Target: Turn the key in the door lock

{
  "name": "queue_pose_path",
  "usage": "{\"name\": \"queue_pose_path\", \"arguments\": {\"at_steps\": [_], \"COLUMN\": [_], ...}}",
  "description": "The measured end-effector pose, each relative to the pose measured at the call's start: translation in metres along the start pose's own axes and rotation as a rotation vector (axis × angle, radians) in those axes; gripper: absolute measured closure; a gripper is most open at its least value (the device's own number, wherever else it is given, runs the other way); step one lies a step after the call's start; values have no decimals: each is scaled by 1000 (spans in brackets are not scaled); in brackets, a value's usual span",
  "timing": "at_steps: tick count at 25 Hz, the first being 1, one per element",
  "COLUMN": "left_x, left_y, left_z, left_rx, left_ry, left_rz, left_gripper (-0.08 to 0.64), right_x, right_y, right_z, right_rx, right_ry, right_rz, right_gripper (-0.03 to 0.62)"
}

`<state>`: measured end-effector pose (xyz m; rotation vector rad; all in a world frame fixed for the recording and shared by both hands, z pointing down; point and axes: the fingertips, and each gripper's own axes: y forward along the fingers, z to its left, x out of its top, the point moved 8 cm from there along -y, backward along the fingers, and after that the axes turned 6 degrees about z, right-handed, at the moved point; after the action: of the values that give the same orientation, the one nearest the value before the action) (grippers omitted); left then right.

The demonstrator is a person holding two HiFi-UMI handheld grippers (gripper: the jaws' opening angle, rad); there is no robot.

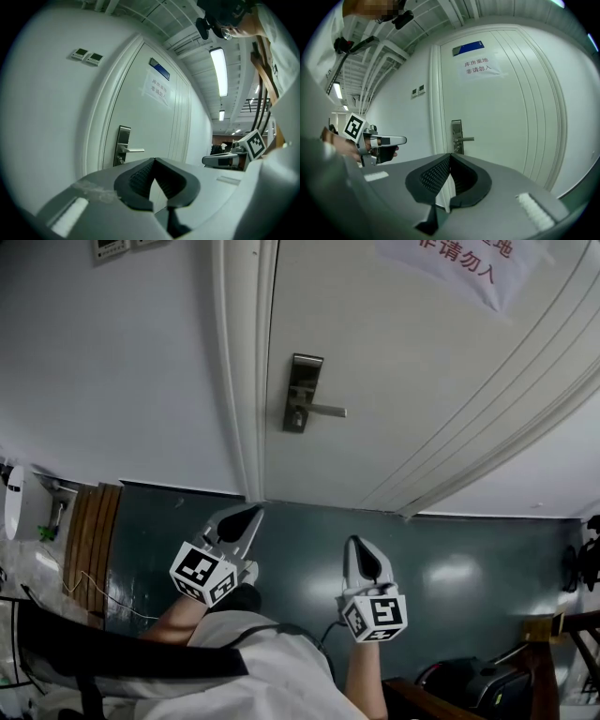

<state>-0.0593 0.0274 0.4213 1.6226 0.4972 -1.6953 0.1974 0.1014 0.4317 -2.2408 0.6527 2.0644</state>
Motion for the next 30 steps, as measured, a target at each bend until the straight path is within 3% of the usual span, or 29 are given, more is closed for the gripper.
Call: {"name": "queue_pose_path", "arguments": {"at_steps": [13, 30], "left_x": [33, 37], "left_y": [70, 78], "left_z": [122, 192], "left_rx": [-103, -89], "left_ry": [-5, -44], "left_rz": [0, -20], "left_gripper": [554, 555], "right_x": [45, 64], "right_y": [125, 202], "right_z": [13, 37], "right_rx": [-75, -40], "right_ry": [-1, -17], "right_rz": [22, 40], "right_gripper": [584, 584]}}
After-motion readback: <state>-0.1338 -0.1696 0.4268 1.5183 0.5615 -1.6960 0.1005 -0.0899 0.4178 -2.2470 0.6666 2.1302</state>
